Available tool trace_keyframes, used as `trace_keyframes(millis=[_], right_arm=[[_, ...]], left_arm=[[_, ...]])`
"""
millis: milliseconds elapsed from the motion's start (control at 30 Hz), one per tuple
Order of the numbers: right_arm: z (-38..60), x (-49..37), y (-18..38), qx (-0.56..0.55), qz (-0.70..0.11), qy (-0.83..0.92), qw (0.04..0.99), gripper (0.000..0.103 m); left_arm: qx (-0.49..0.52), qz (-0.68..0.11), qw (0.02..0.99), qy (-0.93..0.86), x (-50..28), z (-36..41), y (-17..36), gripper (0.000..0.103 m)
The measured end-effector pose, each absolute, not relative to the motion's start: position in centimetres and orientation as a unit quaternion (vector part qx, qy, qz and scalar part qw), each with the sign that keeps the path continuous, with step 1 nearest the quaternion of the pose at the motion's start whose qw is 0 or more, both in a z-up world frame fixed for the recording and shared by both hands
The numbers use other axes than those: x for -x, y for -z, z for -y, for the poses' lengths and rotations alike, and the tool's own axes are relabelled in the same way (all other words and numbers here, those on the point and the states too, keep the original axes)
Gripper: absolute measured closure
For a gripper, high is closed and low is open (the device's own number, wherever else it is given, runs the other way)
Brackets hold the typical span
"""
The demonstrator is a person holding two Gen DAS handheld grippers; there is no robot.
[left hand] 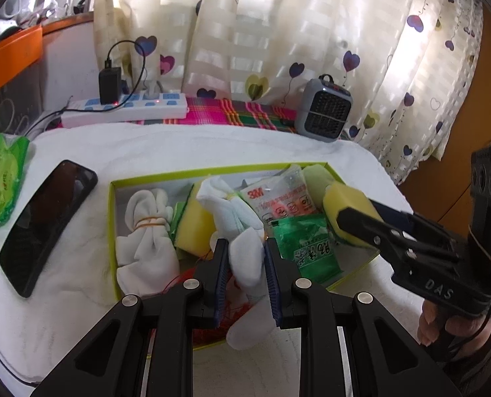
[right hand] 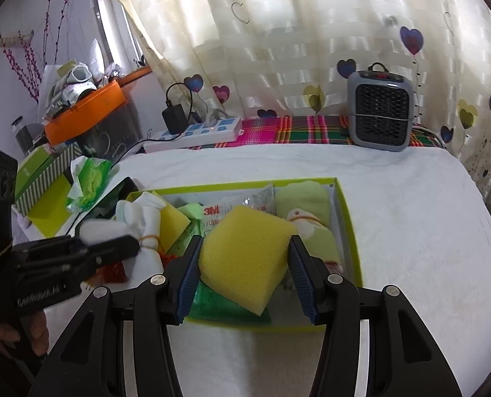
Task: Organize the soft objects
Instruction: 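Carry the sock bundle with the left tool while the right tool carries the sponge to the box, then lower the sock bundle and sponge into the box and open both tools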
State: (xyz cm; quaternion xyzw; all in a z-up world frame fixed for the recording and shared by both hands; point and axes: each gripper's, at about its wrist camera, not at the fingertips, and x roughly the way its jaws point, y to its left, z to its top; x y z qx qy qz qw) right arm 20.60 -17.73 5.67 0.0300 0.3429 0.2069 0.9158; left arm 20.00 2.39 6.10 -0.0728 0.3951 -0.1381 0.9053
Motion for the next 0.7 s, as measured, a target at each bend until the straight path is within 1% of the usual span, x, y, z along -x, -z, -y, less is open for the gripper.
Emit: trace_keyframes(millis=[367,567,700], right_arm=[[15.8,-23.0,-4.5,-0.002,-0.350,-0.212,0.912,0.051],[15.0,-23.7,-3.8,0.013,-0.352,-0.213,0.912,0.051],[14.8,-23.7,-3.4,0.022,-0.354,-0.211,0.911,0.049]], left_arm=[[0.058,-0.400,0.904,0.141,-20.0,-1.8,-5.3,0.083],[0.053,-0.402,0.903,0.142,-20.1,-1.5,-5.0,0.080],[0.049,-0.404,0.902,0.144,-20.1,-1.3,-4.8,0.079]])
